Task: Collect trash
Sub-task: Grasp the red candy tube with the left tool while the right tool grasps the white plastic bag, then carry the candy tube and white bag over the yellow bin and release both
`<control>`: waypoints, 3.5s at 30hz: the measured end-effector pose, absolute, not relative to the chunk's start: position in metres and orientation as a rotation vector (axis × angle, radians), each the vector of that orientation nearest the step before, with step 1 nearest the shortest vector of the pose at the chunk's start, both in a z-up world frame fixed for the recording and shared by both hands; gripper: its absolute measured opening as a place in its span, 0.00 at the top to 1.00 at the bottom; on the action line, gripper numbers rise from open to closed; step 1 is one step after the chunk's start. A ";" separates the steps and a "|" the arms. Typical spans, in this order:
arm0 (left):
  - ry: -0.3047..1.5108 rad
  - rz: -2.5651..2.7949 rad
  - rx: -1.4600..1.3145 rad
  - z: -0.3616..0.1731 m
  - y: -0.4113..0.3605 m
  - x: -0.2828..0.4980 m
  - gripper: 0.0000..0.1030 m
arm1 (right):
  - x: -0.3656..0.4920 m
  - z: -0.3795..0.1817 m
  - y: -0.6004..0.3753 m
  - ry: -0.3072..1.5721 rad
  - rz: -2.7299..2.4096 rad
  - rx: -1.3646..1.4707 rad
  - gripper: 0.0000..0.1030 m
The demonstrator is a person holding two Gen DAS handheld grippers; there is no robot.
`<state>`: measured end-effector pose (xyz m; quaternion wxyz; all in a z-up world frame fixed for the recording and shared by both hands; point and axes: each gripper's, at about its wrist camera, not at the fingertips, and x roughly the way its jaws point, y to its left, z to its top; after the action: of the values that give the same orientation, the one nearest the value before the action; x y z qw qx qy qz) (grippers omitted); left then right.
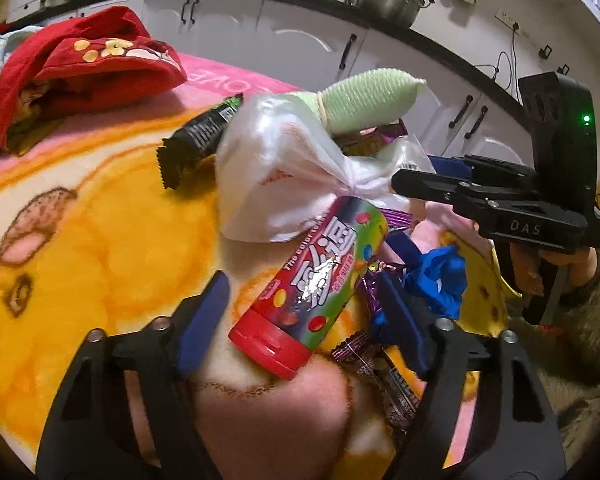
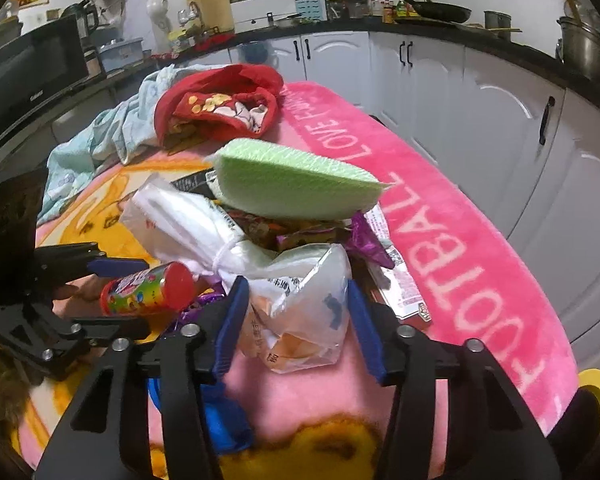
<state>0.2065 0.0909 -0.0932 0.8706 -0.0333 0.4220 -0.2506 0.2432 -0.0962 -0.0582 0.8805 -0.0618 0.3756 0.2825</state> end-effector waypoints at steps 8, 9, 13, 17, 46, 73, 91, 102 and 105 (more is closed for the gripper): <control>0.876 -0.489 0.016 -0.092 0.081 0.195 0.63 | 0.230 -0.049 -0.101 0.745 0.609 -0.145 0.72; 0.867 -0.477 0.037 -0.090 0.079 0.191 0.65 | 0.227 -0.047 -0.102 0.735 0.605 -0.146 0.72; 0.842 -0.445 0.061 -0.083 0.081 0.183 0.71 | 0.217 -0.039 -0.106 0.706 0.611 -0.125 0.73; 0.797 -0.417 0.026 -0.069 0.089 0.172 0.71 | 0.207 -0.030 -0.109 0.681 0.610 -0.105 0.73; 0.606 -0.537 0.020 0.001 0.010 0.134 0.72 | 0.157 0.049 -0.203 0.498 0.455 0.001 0.74; 0.623 -0.714 0.066 -0.004 -0.132 0.145 0.72 | 0.115 0.038 -0.359 0.492 0.151 0.064 0.74; 0.684 -0.803 0.096 -0.038 -0.205 0.149 0.72 | 0.099 0.000 -0.429 0.571 -0.016 0.099 0.74; 0.742 -0.842 0.128 -0.069 -0.240 0.154 0.72 | 0.097 -0.037 -0.461 0.651 -0.108 0.134 0.74; 0.761 -0.845 0.140 -0.080 -0.249 0.158 0.72 | 0.099 -0.044 -0.467 0.672 -0.128 0.148 0.73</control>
<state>0.1575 -0.2490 -0.0797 0.8403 0.0662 0.3602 -0.3997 0.0988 -0.4671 -0.0441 0.9394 0.0726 0.3290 -0.0628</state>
